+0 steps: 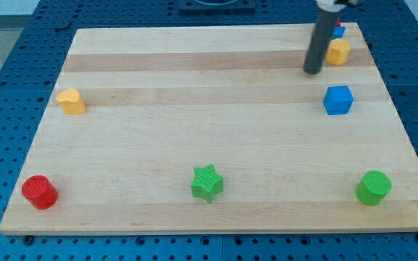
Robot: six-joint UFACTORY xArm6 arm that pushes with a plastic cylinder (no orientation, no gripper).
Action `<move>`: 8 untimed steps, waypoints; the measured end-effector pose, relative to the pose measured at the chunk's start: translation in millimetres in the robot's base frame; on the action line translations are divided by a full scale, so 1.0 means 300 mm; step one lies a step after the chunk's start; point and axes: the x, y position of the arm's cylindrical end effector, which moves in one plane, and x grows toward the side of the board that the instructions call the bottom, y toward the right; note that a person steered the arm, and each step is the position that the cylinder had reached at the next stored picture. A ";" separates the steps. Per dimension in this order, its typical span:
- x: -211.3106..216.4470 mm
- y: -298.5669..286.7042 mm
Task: Push the yellow heart towards the center
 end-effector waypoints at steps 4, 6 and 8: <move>-0.136 -0.779; -0.063 -1.343; 0.077 -1.535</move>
